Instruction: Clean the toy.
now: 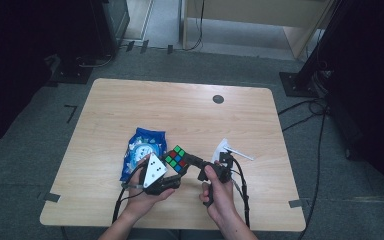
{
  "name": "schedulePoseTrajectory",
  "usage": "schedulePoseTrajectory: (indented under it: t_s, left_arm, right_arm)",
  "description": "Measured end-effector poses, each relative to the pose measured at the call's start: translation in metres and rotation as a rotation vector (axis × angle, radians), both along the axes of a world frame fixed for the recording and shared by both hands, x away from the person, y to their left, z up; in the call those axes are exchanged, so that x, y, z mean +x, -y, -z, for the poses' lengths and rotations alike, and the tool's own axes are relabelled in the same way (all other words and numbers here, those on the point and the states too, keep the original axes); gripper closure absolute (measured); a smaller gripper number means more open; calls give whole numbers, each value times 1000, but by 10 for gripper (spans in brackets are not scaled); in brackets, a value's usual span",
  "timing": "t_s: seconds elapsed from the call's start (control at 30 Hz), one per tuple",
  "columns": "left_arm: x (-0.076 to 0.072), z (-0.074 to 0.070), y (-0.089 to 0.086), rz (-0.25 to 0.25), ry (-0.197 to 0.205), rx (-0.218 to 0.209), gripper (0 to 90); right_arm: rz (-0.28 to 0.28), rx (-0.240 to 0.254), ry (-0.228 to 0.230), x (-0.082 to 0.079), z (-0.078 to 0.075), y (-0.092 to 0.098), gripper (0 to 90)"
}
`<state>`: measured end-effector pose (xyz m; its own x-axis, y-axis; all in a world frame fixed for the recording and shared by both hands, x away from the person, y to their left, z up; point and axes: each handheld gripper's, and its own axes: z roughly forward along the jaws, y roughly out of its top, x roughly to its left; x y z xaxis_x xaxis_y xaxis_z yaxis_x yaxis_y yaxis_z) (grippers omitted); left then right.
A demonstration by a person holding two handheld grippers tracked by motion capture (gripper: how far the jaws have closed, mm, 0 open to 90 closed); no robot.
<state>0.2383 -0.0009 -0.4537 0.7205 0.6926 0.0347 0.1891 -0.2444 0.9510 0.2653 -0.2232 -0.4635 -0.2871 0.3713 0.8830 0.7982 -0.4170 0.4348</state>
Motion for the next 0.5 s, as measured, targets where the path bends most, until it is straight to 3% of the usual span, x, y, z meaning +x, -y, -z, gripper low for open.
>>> schedulePoseTrajectory:
  t_s: [0.1, 0.17, 0.2, 0.23, 0.27, 0.3, 0.37, 0.4, 0.43, 0.5]
  left_arm:
    - [0, -1, 0, 8, -5, 9, 341]
    - [1, 0, 0, 15, -15, 24, 340]
    - [1, 0, 1, 18, -30, 39, 341]
    - [3, 0, 2, 20, -53, 51, 340]
    - [3, 0, 2, 20, -53, 51, 340]
    - [5, 1, 4, 26, -92, 70, 339]
    - [5, 1, 3, 28, -89, 81, 340]
    - [4, 0, 2, 27, -75, 83, 341]
    - [4, -1, 0, 32, -72, 74, 342]
    - [6, -3, -4, 36, -79, 55, 342]
  right_arm:
    - [-3, 2, 11, -1, 0, 0, 323]
    - [3, -29, 33, -3, -2, -1, 330]
    - [4, -70, 65, -4, -4, -1, 333]
    - [7, -128, 104, -5, -8, -3, 335]
    - [10, -214, 161, -8, -12, -6, 336]
    - [16, -310, 223, -11, -16, -11, 337]
    - [10, -458, 322, -17, -22, -19, 337]
    - [2, -501, 354, -19, -25, -22, 336]
    - [-12, -514, 371, -19, -26, -22, 334]
    - [-31, -465, 392, -17, -31, -16, 298]
